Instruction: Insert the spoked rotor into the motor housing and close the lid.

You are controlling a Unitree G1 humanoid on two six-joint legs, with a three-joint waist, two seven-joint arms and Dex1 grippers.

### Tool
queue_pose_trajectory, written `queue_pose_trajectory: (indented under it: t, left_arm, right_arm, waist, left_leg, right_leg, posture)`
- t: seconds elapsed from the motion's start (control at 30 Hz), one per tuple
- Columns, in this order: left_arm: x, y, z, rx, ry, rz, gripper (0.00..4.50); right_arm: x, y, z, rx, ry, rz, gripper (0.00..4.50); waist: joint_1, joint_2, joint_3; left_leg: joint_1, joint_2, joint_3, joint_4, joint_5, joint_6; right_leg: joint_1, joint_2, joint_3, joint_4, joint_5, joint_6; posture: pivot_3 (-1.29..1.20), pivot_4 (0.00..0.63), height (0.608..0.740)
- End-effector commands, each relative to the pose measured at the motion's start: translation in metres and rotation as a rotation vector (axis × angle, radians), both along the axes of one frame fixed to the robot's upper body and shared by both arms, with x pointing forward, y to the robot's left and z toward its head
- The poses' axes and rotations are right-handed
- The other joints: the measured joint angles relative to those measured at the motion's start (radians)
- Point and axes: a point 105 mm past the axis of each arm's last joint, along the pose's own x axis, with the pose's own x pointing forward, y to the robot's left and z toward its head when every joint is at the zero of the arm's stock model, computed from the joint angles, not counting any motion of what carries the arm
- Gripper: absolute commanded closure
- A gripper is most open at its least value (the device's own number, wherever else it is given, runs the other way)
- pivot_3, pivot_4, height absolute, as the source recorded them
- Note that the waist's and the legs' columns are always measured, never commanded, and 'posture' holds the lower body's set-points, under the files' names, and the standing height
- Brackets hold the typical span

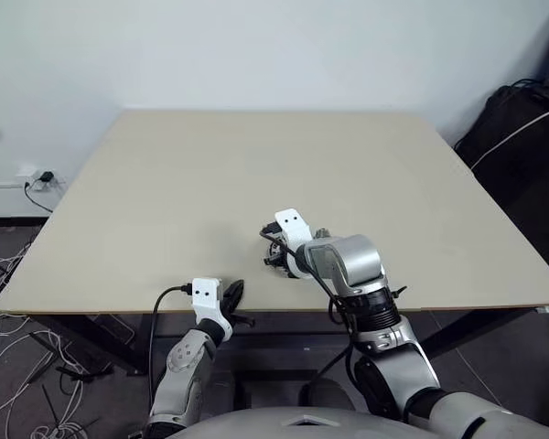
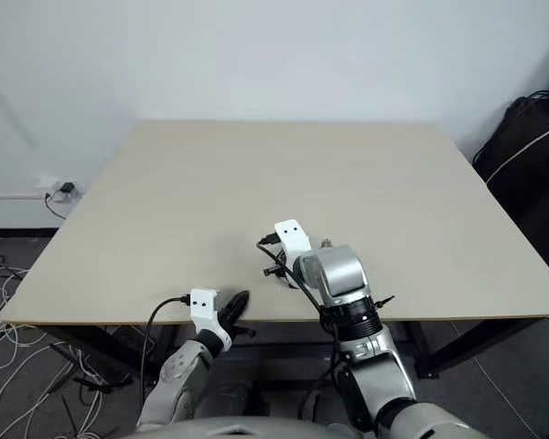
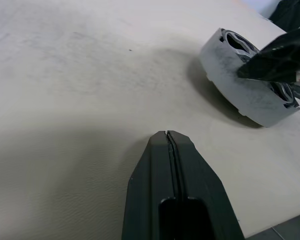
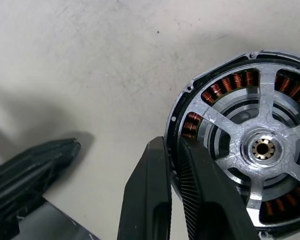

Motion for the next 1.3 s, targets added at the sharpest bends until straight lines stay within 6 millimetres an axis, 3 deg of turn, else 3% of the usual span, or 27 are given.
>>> queue_pose_trajectory:
  t: [0.03,0.13,0.27,0.37,0.47,0.53,0.63,0.67,0.73,0.83,0.97,1.13,1.3]
  left_arm:
    - [0.004,-0.002,0.014,-0.005,-0.058,0.0,4.5]
    - [0.004,-0.002,0.014,-0.003,-0.056,-0.002,4.5]
    - [0.004,-0.002,0.015,-0.001,-0.054,-0.009,4.5]
    - [0.004,-0.003,0.016,0.001,-0.056,-0.018,4.5]
    - [0.004,-0.003,0.017,0.002,-0.059,-0.023,4.5]
    - [0.005,-0.003,0.018,0.007,-0.067,-0.022,4.5]
    - [0.007,-0.001,0.023,0.019,-0.089,-0.021,4.5]
    - [0.008,-0.001,0.025,0.023,-0.096,-0.022,4.5]
    - [0.008,0.0,0.026,0.031,-0.102,-0.024,4.5]
    - [0.011,0.002,0.028,0.066,-0.117,-0.027,4.5]
    - [0.012,0.001,0.029,0.078,-0.119,-0.04,4.5]
    - [0.01,-0.002,0.027,0.074,-0.1,-0.073,4.5]
    - [0.01,-0.006,0.027,0.072,-0.095,-0.092,4.5]
  right_arm:
    - [0.005,0.024,0.021,0.064,-0.1,0.076,3.58]
    - [-0.002,0.047,0.041,0.137,-0.179,0.169,2.64]
    - [-0.012,0.067,0.072,0.284,-0.273,0.279,2.64]
    - [-0.011,0.068,0.108,0.426,-0.447,0.309,2.64]
    - [0.005,0.051,0.133,0.416,-0.667,0.231,2.64]
    - [0.021,0.031,0.144,0.351,-0.793,0.127,3.27]
    - [0.044,-0.014,0.157,0.129,-1.017,-0.015,4.21]
    - [0.049,-0.028,0.157,0.085,-1.039,-0.069,4.47]
    - [0.054,-0.048,0.153,0.015,-1.038,-0.146,4.47]
    - [0.055,-0.089,0.138,-0.24,-1.043,-0.216,4.47]
    - [0.041,-0.125,0.085,-0.5,-0.832,-0.142,4.47]
    - [0.005,-0.107,0.051,-0.356,-0.558,0.012,4.47]
    - [-0.013,-0.076,0.057,-0.14,-0.487,0.1,4.47]
  waist:
    - [-0.005,0.0,0.0]
    - [-0.007,0.001,0.0]
    - [-0.003,0.0,0.0]
    - [0.003,0.0,0.0]
    - [0.006,0.0,0.0]
    - [0.006,0.0,0.0]
    - [0.007,0.0,0.0]
    - [0.007,0.0,0.0]
    - [0.006,0.0,0.0]
    - [0.008,0.0,0.0]
    - [0.01,0.0,0.0]
    - [0.004,0.001,0.001]
    - [0.009,0.0,0.001]
  left_leg:
    - [0.0,0.0,0.0,0.0,0.0,0.0]
    - [0.0,0.001,-0.001,0.0,0.0,0.0]
    - [0.0,0.0,-0.001,0.0,0.0,0.0]
    - [0.0,0.0,-0.001,0.0,0.0,0.0]
    - [0.0,0.0,-0.001,0.0,0.0,0.0]
    - [0.0,0.0,-0.001,0.0,0.0,0.0]
    - [0.0,-0.001,0.0,0.0,0.0,0.0]
    - [0.0,-0.001,0.0,0.0,0.0,0.0]
    - [0.0,-0.001,0.0,0.0,0.0,0.0]
    - [0.001,0.0,0.0,-0.001,0.001,-0.001]
    - [0.001,0.0,0.001,-0.001,0.001,0.0]
    - [0.002,0.001,0.0,-0.001,0.0,0.0]
    - [0.003,0.001,-0.001,0.0,0.0,0.0]
  right_leg:
    - [0.0,0.0,0.0,0.0,0.0,0.0]
    - [0.0,0.001,0.0,0.0,0.0,0.0]
    - [0.0,0.001,0.0,0.0,0.0,0.0]
    - [0.0,0.0,0.0,-0.001,0.0,0.0]
    - [0.0,0.0,0.0,-0.001,0.0,0.001]
    - [0.0,0.0,0.0,-0.001,0.0,0.001]
    - [0.001,-0.001,0.0,-0.001,0.0,0.001]
    - [0.0,-0.001,0.0,-0.001,0.0,0.0]
    - [0.0,0.0,0.001,-0.001,0.0,0.0]
    - [0.0,0.001,0.001,-0.001,-0.001,-0.001]
    - [0.001,-0.001,0.001,-0.002,-0.001,-0.001]
    - [0.001,-0.003,0.002,-0.001,-0.001,-0.001]
    - [0.003,0.001,0.0,-0.001,-0.001,-0.001]
  posture:
    - [0.0,0.0,0.74]
    - [0.0,0.0,0.74]
    - [0.0,0.0,0.74]
    - [0.0,0.0,0.74]
    - [0.0,0.0,0.74]
    - [0.0,0.0,0.74]
    - [0.0,0.0,0.74]
    - [0.0,0.0,0.74]
    - [0.0,0.0,0.74]
    - [0.0,0.0,0.74]
    - [0.0,0.0,0.74]
    - [0.0,0.0,0.74]
    - [0.0,0.0,0.74]
